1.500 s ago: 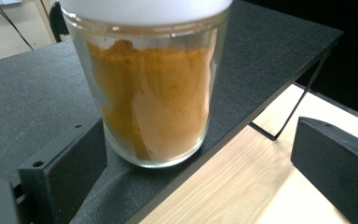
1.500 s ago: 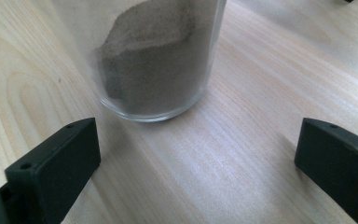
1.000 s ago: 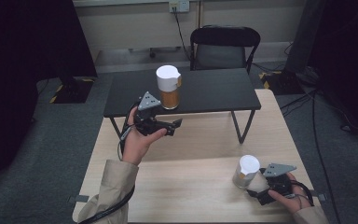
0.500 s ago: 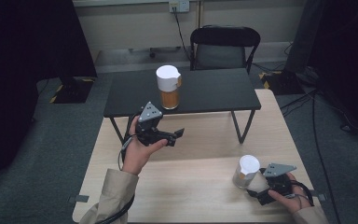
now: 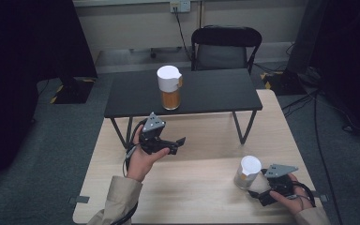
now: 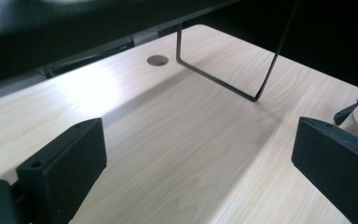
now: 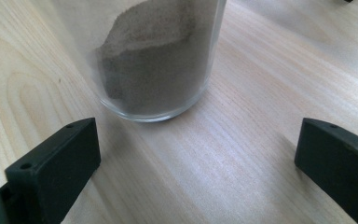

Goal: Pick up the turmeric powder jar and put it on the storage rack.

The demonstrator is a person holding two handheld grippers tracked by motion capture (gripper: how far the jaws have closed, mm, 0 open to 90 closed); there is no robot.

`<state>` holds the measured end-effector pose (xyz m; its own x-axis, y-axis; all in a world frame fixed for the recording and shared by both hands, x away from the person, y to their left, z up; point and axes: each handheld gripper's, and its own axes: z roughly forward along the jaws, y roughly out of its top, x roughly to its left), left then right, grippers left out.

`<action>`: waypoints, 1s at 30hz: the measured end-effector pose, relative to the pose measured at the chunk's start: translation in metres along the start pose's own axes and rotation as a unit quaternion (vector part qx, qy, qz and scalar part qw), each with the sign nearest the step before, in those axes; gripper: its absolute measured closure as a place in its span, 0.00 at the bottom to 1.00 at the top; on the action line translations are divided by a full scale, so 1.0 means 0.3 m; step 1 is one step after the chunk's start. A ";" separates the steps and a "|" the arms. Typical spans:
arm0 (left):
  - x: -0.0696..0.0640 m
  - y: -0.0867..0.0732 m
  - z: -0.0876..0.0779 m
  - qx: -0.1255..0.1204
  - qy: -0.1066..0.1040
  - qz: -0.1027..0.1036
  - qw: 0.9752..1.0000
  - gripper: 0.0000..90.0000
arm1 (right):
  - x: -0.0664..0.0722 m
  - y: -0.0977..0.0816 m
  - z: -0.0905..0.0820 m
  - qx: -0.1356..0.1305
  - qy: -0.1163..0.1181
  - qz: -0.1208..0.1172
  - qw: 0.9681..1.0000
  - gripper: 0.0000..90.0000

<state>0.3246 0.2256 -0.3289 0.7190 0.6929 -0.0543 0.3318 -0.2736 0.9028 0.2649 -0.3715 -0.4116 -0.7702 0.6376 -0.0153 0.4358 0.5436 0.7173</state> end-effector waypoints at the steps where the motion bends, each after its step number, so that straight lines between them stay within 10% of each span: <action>1: 0.001 -0.009 0.002 -0.001 0.000 -0.004 1.000 0.03 | 0.000 0.000 0.000 0.000 0.000 0.000 1.000 0.00; 30: 0.015 -0.154 0.018 0.011 -0.006 -0.005 1.000 0.03 | 0.001 0.000 0.000 0.000 -0.001 0.000 1.000 0.00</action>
<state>0.3158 0.2378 -0.3732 0.7229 0.6876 -0.0681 0.3518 -0.2815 0.8927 0.2645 -0.3714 -0.4117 -0.7695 0.6385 -0.0157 0.4361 0.5432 0.7175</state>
